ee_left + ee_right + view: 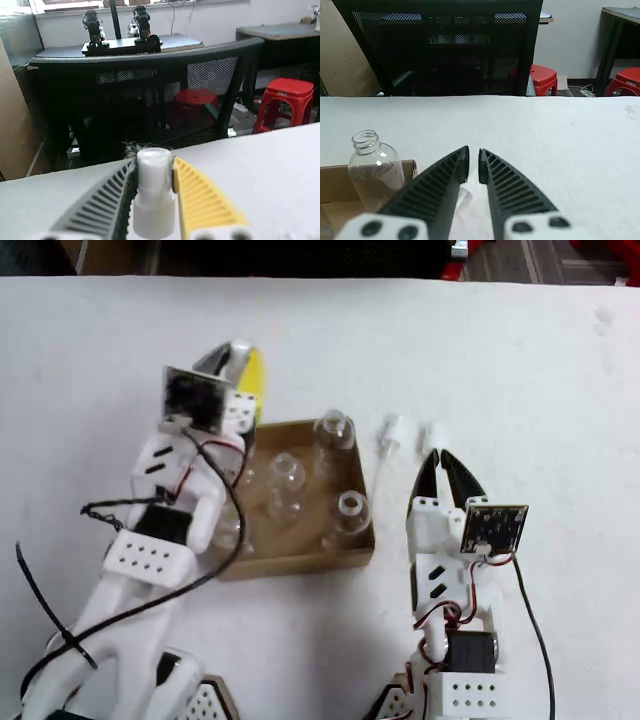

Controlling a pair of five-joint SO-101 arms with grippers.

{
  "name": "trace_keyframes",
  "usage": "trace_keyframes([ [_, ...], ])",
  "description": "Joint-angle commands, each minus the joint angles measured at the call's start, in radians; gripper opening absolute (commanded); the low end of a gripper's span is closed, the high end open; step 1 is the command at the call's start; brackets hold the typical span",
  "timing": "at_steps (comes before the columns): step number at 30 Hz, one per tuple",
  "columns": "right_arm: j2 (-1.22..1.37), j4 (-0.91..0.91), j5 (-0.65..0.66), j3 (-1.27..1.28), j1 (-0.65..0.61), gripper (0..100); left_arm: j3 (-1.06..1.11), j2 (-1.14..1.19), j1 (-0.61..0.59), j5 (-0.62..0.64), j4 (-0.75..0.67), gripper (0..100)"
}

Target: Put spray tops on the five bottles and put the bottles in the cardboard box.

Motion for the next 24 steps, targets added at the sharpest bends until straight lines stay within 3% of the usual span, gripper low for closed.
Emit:
trace_keyframes([
  [1, -0.007, 0.004, -0.002, 0.009, 0.001, 1.9, -0.005, -0.008, -0.022, 0.048, -0.031, 2],
  [14, -0.007, 0.004, -0.002, 0.009, 0.001, 1.9, 0.058, -0.008, -0.022, 0.049, -0.032, 2],
  [21, -0.007, 0.004, -0.002, 0.009, 0.001, 1.9, 0.084, -0.008, -0.044, 0.057, -0.032, 20],
  [24, -0.007, 0.004, -0.002, 0.009, 0.001, 1.9, 0.083, -0.008, -0.068, 0.057, -0.031, 18],
])
